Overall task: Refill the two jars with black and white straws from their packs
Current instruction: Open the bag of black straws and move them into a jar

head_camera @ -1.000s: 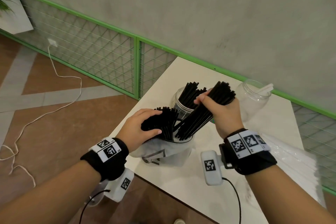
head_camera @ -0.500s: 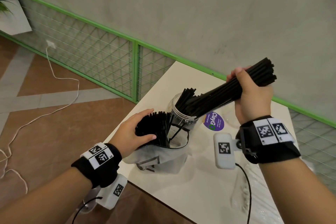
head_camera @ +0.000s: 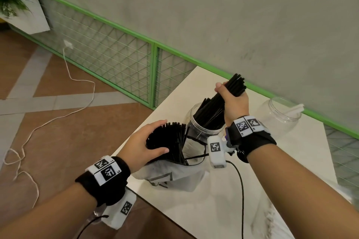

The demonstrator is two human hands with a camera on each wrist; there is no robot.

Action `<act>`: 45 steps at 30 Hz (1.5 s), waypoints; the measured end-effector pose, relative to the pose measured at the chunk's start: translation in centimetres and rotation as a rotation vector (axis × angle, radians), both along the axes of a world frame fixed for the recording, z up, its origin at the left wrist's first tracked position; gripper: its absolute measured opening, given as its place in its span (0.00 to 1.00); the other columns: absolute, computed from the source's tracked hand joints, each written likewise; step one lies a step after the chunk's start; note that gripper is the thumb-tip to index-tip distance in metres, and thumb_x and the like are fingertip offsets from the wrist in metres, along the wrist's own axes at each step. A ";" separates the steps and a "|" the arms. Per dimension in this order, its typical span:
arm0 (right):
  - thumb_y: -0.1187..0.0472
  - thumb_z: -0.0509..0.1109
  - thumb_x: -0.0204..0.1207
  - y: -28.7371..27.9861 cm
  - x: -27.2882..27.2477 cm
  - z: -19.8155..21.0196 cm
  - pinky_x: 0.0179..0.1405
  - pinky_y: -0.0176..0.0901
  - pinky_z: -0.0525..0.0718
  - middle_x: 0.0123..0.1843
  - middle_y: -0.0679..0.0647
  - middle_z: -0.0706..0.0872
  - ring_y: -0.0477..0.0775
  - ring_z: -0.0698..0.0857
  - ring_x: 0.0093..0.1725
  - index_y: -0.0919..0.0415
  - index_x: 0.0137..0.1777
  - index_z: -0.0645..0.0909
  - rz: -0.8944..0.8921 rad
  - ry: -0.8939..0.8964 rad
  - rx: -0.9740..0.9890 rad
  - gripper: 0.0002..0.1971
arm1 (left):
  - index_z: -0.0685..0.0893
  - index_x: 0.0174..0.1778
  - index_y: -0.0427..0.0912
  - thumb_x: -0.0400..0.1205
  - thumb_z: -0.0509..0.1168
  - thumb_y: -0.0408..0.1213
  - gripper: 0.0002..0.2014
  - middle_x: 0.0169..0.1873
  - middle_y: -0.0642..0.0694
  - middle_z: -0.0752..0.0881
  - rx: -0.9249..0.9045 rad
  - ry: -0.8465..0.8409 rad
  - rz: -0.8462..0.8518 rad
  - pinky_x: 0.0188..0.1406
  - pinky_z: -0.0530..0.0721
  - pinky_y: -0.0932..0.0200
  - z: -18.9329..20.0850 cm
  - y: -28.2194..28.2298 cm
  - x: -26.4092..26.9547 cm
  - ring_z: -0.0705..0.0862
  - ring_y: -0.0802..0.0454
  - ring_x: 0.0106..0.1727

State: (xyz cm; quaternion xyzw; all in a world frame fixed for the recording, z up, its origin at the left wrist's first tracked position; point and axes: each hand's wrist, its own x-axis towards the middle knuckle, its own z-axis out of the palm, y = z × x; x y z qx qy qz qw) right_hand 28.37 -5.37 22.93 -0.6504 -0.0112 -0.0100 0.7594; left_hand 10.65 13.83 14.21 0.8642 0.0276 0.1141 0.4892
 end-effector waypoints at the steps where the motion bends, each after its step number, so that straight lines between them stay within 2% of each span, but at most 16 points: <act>1: 0.61 0.79 0.70 0.0 0.1 -0.4 0.47 0.46 0.85 0.46 0.52 0.88 0.50 0.87 0.46 0.59 0.54 0.80 0.049 0.020 -0.034 0.15 | 0.70 0.71 0.66 0.70 0.78 0.41 0.36 0.63 0.74 0.74 -0.001 -0.001 0.002 0.64 0.69 0.78 0.0 0.0 0.0 0.71 0.78 0.65; 4: 0.54 0.77 0.73 -0.5 0.5 -0.9 0.58 0.34 0.77 0.61 0.49 0.84 0.48 0.83 0.63 0.55 0.68 0.75 0.136 0.011 -0.214 0.25 | 0.71 0.71 0.65 0.70 0.78 0.41 0.36 0.63 0.73 0.75 -0.005 0.007 0.008 0.63 0.68 0.80 -0.1 0.2 0.0 0.71 0.79 0.65; 7: 0.51 0.70 0.78 -1.8 0.3 -0.6 0.60 0.31 0.71 0.68 0.47 0.79 0.44 0.77 0.68 0.57 0.75 0.70 0.118 -0.016 -0.292 0.27 | 0.71 0.72 0.64 0.70 0.78 0.41 0.35 0.63 0.71 0.76 0.000 0.014 0.007 0.64 0.70 0.75 -0.1 0.3 0.1 0.73 0.75 0.66; 9: 0.51 0.68 0.80 -3.1 -0.3 -0.1 0.61 0.32 0.74 0.65 0.46 0.81 0.41 0.79 0.63 0.56 0.72 0.75 0.106 -0.044 -0.322 0.21 | 0.72 0.71 0.64 0.70 0.78 0.42 0.35 0.64 0.70 0.76 0.001 0.014 0.008 0.65 0.71 0.70 -0.1 0.3 0.2 0.73 0.73 0.66; 11: 0.49 0.67 0.80 -4.5 -1.2 0.0 0.59 0.40 0.79 0.54 0.47 0.86 0.41 0.83 0.52 0.54 0.58 0.83 0.136 -0.080 -0.377 0.12 | 0.71 0.71 0.65 0.70 0.78 0.42 0.35 0.63 0.72 0.76 0.006 0.012 0.011 0.65 0.71 0.68 -0.1 0.3 0.3 0.73 0.73 0.66; 14: 0.43 0.73 0.67 -6.6 -3.2 -0.4 0.37 0.39 0.79 0.35 0.47 0.84 0.45 0.80 0.32 0.54 0.43 0.84 0.324 -0.064 -0.517 0.15 | 0.71 0.70 0.67 0.70 0.78 0.40 0.35 0.62 0.74 0.75 0.000 0.007 0.017 0.64 0.71 0.71 -0.1 0.3 0.4 0.73 0.75 0.65; 16: 0.41 0.79 0.61 -7.6 -4.5 -1.5 0.34 0.36 0.78 0.35 0.43 0.83 0.44 0.79 0.31 0.48 0.46 0.85 0.560 -0.051 -0.727 0.17 | 0.71 0.70 0.66 0.71 0.78 0.40 0.35 0.62 0.74 0.75 -0.008 0.007 0.016 0.63 0.70 0.74 -0.1 0.3 0.5 0.73 0.76 0.65; 19: 0.53 0.82 0.66 -7.3 -5.9 -2.7 0.42 0.37 0.83 0.42 0.44 0.86 0.39 0.82 0.34 0.48 0.51 0.86 0.806 -0.062 -0.952 0.13 | 0.72 0.71 0.65 0.71 0.78 0.41 0.35 0.64 0.72 0.76 -0.002 0.006 0.007 0.64 0.69 0.76 -0.2 0.3 0.6 0.73 0.75 0.66; 21: 0.60 0.79 0.71 -6.2 -5.9 -2.6 0.42 0.37 0.83 0.38 0.45 0.87 0.38 0.82 0.33 0.50 0.44 0.86 0.794 -0.116 -0.937 0.05 | 0.72 0.71 0.65 0.70 0.78 0.40 0.35 0.63 0.71 0.76 0.000 0.008 0.003 0.63 0.69 0.78 -0.2 0.3 0.6 0.73 0.74 0.66; 23: 0.62 0.75 0.75 -5.0 -5.6 -2.0 0.42 0.36 0.82 0.36 0.44 0.86 0.39 0.82 0.34 0.49 0.41 0.85 0.707 -0.219 -0.919 0.06 | 0.72 0.70 0.65 0.70 0.78 0.40 0.35 0.63 0.73 0.76 0.000 0.009 0.002 0.63 0.69 0.78 -0.1 0.2 0.5 0.73 0.75 0.65; 26: 0.62 0.72 0.77 -2.8 -5.1 -1.3 0.41 0.29 0.76 0.41 0.46 0.85 0.41 0.80 0.37 0.46 0.45 0.83 0.573 -0.394 -0.923 0.07 | 0.72 0.70 0.65 0.71 0.78 0.40 0.34 0.63 0.73 0.75 -0.001 0.010 -0.001 0.66 0.70 0.73 0.1 0.0 0.3 0.73 0.74 0.66; 30: 0.65 0.73 0.76 -0.4 -5.4 -1.6 0.42 0.32 0.80 0.43 0.46 0.84 0.40 0.82 0.39 0.52 0.49 0.77 0.518 -0.411 -0.831 0.09 | 0.72 0.71 0.63 0.71 0.78 0.39 0.35 0.64 0.70 0.76 -0.005 0.011 0.006 0.69 0.69 0.69 0.3 0.0 0.0 0.73 0.71 0.68; 36: 0.50 0.76 0.72 -2.3 -5.5 -3.6 0.44 0.36 0.80 0.50 0.51 0.82 0.47 0.82 0.46 0.52 0.54 0.77 0.255 -0.319 -0.738 0.15 | 0.72 0.70 0.64 0.71 0.78 0.39 0.34 0.65 0.66 0.77 -0.025 0.021 0.014 0.71 0.72 0.59 0.3 0.1 0.1 0.74 0.65 0.69; 39: 0.48 0.74 0.73 -2.9 -7.5 -4.7 0.52 0.30 0.80 0.57 0.49 0.83 0.44 0.82 0.56 0.53 0.62 0.75 0.426 -0.178 -0.625 0.21 | 0.73 0.71 0.63 0.70 0.78 0.39 0.35 0.64 0.65 0.78 -0.039 0.024 0.021 0.70 0.73 0.61 0.3 0.1 0.1 0.76 0.64 0.68; 43: 0.41 0.81 0.62 -1.5 -9.4 -6.5 0.70 0.34 0.72 0.70 0.33 0.71 0.34 0.72 0.70 0.34 0.74 0.57 0.688 -0.062 -0.598 0.45 | 0.73 0.71 0.61 0.70 0.78 0.37 0.35 0.64 0.63 0.78 -0.041 0.020 0.017 0.68 0.74 0.63 0.4 -0.1 0.2 0.76 0.64 0.67; 45: 0.46 0.83 0.61 -0.5 -9.5 -6.8 0.76 0.38 0.67 0.76 0.38 0.68 0.37 0.67 0.75 0.40 0.81 0.50 0.717 -0.063 -0.655 0.55 | 0.73 0.71 0.60 0.71 0.77 0.37 0.35 0.64 0.64 0.78 -0.035 0.021 0.014 0.68 0.75 0.61 0.5 -0.1 0.2 0.76 0.64 0.67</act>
